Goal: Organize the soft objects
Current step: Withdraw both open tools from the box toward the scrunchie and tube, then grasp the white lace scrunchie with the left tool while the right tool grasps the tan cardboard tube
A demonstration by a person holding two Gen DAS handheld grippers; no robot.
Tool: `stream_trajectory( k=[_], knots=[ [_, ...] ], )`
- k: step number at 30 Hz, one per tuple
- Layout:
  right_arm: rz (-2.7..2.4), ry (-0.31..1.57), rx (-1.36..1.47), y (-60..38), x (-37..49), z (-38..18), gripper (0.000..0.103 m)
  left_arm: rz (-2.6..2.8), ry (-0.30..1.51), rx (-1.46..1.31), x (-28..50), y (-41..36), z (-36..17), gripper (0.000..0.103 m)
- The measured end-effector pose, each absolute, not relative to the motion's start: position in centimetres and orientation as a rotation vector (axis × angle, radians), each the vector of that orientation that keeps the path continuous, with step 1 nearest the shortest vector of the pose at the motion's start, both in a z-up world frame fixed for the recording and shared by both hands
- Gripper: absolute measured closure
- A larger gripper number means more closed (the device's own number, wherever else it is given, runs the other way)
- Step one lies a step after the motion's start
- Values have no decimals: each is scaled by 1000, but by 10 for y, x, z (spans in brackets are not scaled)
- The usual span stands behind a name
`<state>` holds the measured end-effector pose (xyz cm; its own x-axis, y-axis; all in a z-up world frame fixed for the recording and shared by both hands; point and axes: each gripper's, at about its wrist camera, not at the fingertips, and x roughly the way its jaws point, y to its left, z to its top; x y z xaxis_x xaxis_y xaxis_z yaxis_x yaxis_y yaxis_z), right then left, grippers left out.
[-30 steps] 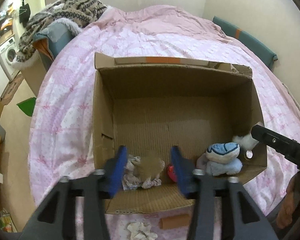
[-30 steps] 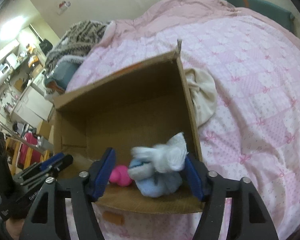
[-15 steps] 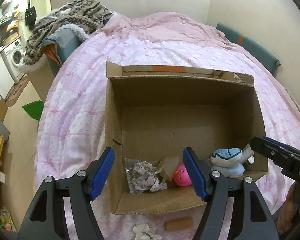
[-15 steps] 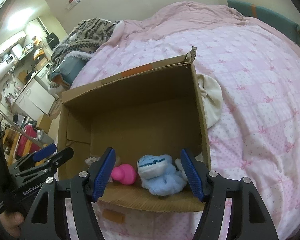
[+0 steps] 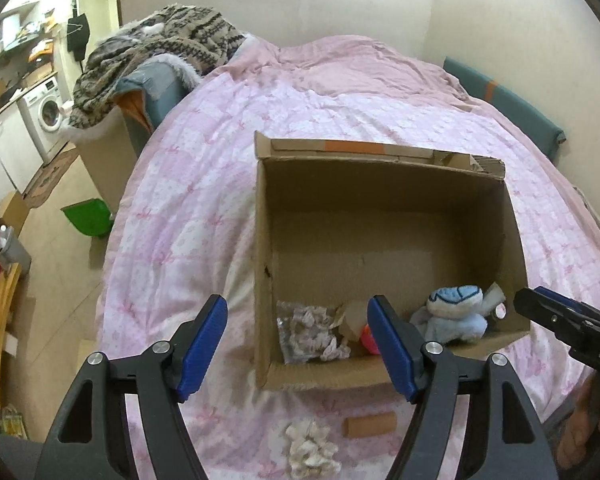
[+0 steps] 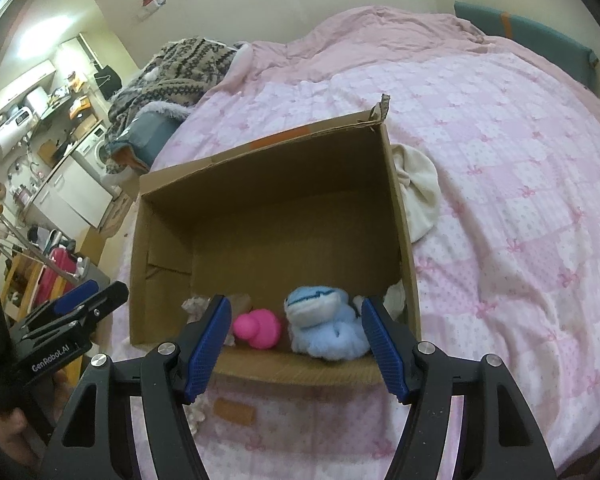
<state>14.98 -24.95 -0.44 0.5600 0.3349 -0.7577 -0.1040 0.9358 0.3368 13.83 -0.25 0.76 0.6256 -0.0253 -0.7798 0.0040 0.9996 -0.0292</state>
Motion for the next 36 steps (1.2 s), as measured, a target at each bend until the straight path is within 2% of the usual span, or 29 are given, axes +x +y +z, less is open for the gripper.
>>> stream_trajectory(
  k=[18,36],
  knots=[
    [277,1002,299,-240,110,-14,32,31,988,-56,93,7,-9,33],
    [253,1212,361,-234,103,-65,32,42,1371,-295,102,27,-96,36]
  ],
)
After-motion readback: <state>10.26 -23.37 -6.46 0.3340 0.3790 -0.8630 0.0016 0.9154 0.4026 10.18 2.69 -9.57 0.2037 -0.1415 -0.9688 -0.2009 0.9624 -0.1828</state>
